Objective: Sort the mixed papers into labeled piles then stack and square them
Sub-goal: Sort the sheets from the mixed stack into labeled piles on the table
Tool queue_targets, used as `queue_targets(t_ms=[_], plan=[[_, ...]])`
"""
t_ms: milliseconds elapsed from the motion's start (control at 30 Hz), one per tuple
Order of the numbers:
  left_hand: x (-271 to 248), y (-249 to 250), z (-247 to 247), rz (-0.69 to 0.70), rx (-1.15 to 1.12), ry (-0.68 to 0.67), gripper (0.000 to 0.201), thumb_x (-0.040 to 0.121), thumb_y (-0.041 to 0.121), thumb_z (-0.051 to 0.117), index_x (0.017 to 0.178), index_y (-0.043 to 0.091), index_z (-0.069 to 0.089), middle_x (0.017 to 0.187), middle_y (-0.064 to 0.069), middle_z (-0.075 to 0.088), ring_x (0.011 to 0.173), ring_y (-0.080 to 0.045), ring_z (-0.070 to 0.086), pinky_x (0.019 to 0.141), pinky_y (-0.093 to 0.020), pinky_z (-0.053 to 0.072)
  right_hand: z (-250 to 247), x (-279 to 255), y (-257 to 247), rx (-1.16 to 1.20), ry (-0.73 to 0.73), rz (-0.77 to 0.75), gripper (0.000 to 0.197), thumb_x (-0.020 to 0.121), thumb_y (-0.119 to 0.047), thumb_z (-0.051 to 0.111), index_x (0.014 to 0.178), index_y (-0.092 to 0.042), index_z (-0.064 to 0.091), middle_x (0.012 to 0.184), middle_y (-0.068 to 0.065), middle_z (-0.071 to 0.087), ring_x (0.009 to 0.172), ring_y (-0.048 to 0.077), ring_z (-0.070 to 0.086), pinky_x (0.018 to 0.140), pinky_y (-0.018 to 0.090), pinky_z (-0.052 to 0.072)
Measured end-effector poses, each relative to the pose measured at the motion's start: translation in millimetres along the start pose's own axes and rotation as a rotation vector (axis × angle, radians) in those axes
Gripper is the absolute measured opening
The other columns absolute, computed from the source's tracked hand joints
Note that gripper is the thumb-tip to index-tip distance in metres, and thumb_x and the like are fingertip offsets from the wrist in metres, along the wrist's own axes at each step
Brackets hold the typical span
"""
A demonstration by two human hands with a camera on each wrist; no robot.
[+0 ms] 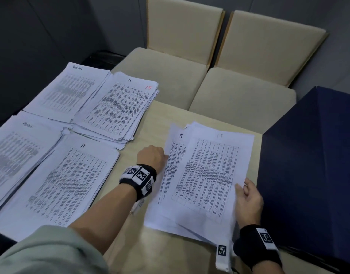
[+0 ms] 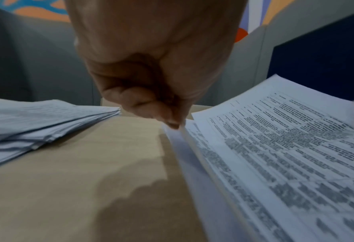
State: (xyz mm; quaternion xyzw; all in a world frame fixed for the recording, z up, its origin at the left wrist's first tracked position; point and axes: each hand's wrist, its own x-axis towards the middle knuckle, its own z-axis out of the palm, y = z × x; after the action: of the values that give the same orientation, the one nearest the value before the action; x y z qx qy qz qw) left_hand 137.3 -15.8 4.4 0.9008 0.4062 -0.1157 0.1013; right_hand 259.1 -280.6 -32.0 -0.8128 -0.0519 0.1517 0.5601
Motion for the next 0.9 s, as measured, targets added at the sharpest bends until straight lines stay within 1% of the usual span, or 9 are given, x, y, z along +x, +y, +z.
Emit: queue_targets(t_ms=[100, 200, 333, 467, 533, 600, 733, 833, 900], plan=[[-1.6, 4.6, -5.3, 0.036, 0.033, 0.033, 0.042, 0.103, 0.041, 0.039, 0.093, 0.01, 0.064, 0.077, -0.004, 0.056, 0.067, -0.024, 0.054, 0.061, -0.03, 0.044, 0.2, -3.2, 0.3, 0.062, -0.048, 0.051, 0.012, 0.094, 0.003, 0.058, 0.102, -0.006, 0.06, 0.08, -0.002, 0.067, 0.073, 0.0, 0.064, 0.071, 0.014, 0.049], [-3.4, 4.9, -3.8, 0.06, -0.113, 0.086, 0.029, 0.102, 0.027, 0.043, 0.085, 0.01, 0.06, 0.076, -0.009, 0.057, 0.066, -0.028, 0.051, 0.059, -0.033, 0.038, 0.7, -5.1, 0.5, 0.1, -0.045, 0.072, 0.016, 0.087, 0.007, 0.062, 0.084, -0.009, 0.064, 0.079, 0.003, 0.069, 0.08, 0.02, 0.062, 0.075, 0.031, 0.048], [-13.3, -6.3, 2.9, 0.169, -0.667, 0.036, 0.036, 0.084, -0.007, 0.049, 0.057, 0.017, 0.044, 0.056, -0.002, 0.053, 0.053, -0.02, 0.05, 0.049, -0.021, 0.034, 2.8, -9.6, -8.2, 0.185, -0.095, 0.069, 0.03, 0.083, 0.016, 0.06, 0.096, -0.01, 0.062, 0.089, 0.003, 0.069, 0.088, 0.022, 0.065, 0.078, 0.027, 0.052], [-17.8, -17.3, 9.5, 0.146, -0.975, -0.164, 0.034, 0.08, -0.013, 0.058, 0.059, 0.014, 0.059, 0.061, -0.003, 0.059, 0.057, -0.012, 0.053, 0.057, -0.022, 0.038, 3.3, -8.4, -3.4, 0.306, -0.162, 0.122, 0.051, 0.084, 0.015, 0.062, 0.12, -0.021, 0.064, 0.101, 0.004, 0.065, 0.093, 0.017, 0.062, 0.084, 0.025, 0.052], [-22.3, -17.9, 8.2, 0.12, -1.117, -0.245, 0.03, 0.08, -0.016, 0.057, 0.063, 0.007, 0.064, 0.069, -0.008, 0.066, 0.065, -0.013, 0.062, 0.064, -0.024, 0.047, 4.5, -5.7, 0.8, 0.321, -0.187, 0.161, 0.045, 0.084, 0.013, 0.064, 0.115, -0.02, 0.069, 0.115, 0.006, 0.067, 0.105, 0.023, 0.065, 0.096, 0.035, 0.051], [-23.5, -17.4, 7.3, 0.087, -1.229, -0.305, 0.018, 0.081, -0.018, 0.054, 0.079, -0.006, 0.068, 0.086, -0.013, 0.074, 0.081, -0.017, 0.071, 0.07, -0.019, 0.054, 6.9, -5.4, 1.7, 0.234, -0.178, 0.171, 0.032, 0.082, 0.011, 0.067, 0.095, -0.017, 0.076, 0.11, 0.01, 0.071, 0.107, 0.031, 0.066, 0.092, 0.035, 0.053], [-5.8, -20.9, 20.0, -0.139, -0.863, -0.011, 0.013, 0.082, 0.004, 0.064, 0.093, 0.011, 0.065, 0.089, 0.0, 0.067, 0.083, -0.021, 0.063, 0.07, -0.025, 0.051, 15.1, -11.5, -11.3, 0.267, -0.074, 0.169, 0.036, 0.08, 0.011, 0.07, 0.064, -0.021, 0.075, 0.106, 0.013, 0.064, 0.098, 0.023, 0.062, 0.084, 0.025, 0.051], [0.0, -19.2, 18.8, -0.17, -0.552, -0.103, 0.022, 0.079, 0.03, 0.076, 0.08, 0.016, 0.06, 0.08, -0.001, 0.064, 0.075, -0.02, 0.06, 0.064, -0.026, 0.044, 21.6, -14.7, -17.5, 0.334, -0.038, 0.23, 0.018, 0.083, 0.01, 0.067, 0.074, -0.006, 0.067, 0.099, 0.008, 0.068, 0.085, 0.011, 0.066, 0.077, 0.019, 0.049], [3.5, -15.4, 16.0, -0.097, -0.491, -0.13, 0.023, 0.08, 0.025, 0.075, 0.071, 0.013, 0.058, 0.073, -0.005, 0.063, 0.07, -0.023, 0.057, 0.061, -0.025, 0.041, 23.2, -16.6, -22.8, 0.308, -0.027, 0.217, 0.016, 0.085, 0.009, 0.064, 0.077, -0.005, 0.064, 0.077, 0.001, 0.066, 0.075, 0.014, 0.06, 0.07, 0.017, 0.047]])
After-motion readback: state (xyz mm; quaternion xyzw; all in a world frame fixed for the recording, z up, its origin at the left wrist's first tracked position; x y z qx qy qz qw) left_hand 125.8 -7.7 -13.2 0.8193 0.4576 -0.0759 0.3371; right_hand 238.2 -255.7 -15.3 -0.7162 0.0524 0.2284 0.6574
